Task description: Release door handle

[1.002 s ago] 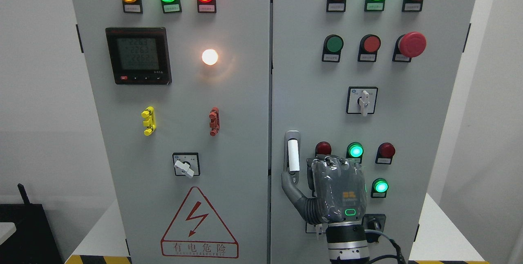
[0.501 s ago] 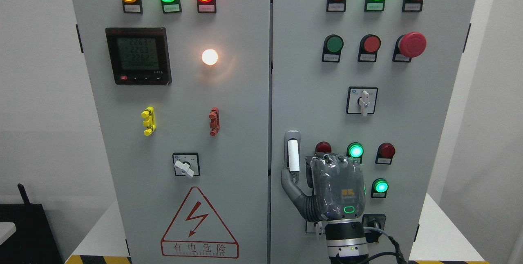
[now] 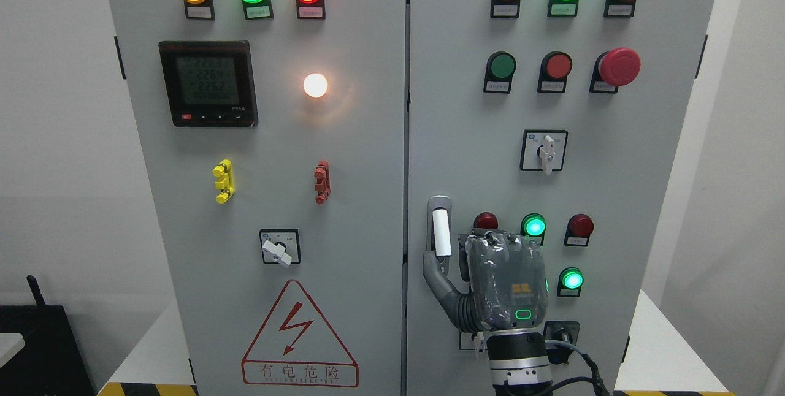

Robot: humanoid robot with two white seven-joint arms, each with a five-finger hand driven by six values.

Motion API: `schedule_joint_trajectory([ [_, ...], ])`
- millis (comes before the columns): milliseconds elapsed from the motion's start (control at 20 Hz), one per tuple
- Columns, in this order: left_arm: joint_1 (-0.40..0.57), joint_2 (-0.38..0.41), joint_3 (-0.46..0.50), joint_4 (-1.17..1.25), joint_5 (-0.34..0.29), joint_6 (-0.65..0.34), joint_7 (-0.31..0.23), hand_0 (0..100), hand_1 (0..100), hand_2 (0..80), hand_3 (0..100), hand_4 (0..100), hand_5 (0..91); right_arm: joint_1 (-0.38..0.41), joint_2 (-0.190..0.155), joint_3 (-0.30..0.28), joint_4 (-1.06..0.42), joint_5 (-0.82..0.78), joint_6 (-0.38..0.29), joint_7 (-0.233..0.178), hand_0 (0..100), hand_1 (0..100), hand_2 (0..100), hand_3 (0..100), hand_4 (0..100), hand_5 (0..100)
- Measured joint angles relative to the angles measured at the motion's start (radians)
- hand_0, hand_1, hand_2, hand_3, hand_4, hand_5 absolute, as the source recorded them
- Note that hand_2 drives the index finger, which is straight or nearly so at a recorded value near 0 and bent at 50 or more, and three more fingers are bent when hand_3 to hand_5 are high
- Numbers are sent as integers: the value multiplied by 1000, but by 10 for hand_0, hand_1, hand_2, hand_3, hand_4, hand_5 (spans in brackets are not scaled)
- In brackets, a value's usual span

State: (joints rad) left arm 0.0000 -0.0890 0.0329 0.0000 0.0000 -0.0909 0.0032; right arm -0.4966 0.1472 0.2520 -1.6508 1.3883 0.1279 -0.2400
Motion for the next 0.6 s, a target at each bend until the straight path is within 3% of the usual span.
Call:
schedule_joint_trajectory([
  [601, 0, 0, 1, 0, 0, 0, 0, 120, 389, 0, 0, 0, 0, 5, 0, 0, 0, 0, 0, -3, 464, 446, 1000, 1000, 1000, 962],
])
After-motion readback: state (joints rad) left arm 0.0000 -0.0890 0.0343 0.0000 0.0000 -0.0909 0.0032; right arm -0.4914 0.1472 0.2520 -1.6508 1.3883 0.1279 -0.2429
